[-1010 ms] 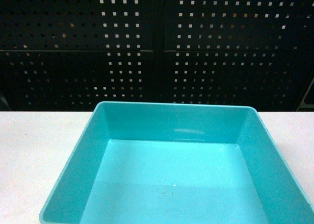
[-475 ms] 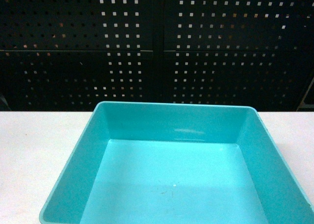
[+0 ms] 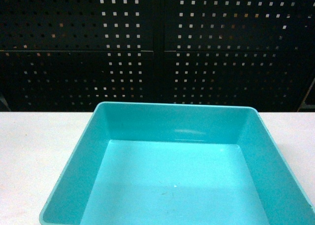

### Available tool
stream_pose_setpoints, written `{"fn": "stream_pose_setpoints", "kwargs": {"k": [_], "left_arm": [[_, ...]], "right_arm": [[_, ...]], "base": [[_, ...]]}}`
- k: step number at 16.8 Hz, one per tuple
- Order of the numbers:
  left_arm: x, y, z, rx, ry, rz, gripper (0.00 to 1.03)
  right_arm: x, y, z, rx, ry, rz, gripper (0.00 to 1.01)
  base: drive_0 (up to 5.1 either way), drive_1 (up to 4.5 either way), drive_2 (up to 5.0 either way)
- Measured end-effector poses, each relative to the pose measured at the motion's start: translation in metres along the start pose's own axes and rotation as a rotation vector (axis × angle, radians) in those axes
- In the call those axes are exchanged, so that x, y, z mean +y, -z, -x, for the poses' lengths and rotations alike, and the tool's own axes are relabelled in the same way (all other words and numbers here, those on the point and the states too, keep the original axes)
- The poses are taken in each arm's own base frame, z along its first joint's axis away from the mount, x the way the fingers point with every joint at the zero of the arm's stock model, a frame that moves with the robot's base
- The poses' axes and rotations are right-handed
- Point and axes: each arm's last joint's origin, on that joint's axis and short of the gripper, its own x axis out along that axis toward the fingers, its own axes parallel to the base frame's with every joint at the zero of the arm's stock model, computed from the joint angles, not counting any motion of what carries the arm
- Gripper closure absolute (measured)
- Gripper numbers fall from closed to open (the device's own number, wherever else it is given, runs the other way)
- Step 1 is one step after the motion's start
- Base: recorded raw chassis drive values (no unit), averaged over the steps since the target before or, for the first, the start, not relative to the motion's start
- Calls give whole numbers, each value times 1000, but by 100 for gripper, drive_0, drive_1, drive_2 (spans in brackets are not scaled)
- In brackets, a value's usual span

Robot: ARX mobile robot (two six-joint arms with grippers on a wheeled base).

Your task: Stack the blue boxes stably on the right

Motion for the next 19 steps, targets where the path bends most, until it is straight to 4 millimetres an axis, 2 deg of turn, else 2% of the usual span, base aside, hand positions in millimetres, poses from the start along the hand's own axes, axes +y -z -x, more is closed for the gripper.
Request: {"fn": "stream_pose_setpoints", "kwargs": {"k": [6,9,11,15,16,19], "left_arm": [[-3,-4,-4,-31,37,1,5],[-2,-3,-19,15,68,-1,5],[-2,-9,-31,44,105,10,5],[-7,-26,-65,129,201,24,5],[-10,-23,-92,232,236,23,5],[-25,-31,-129,288,279,-40,5]], "right_arm": [[-1,-4,-7,-23,-10,20,3],[4,-7,-18,-1,-47,40,3],[10,-15,-28,19,-93,52,3],[20,-30,-61,77,-147,74,3],[27,-35,-90,119,-158,97,3],[35,-31,-121,209,-160,114,3]], "base": [[0,0,0],[0,0,0],[0,0,0],[0,0,0],[0,0,0],[0,0,0]]}}
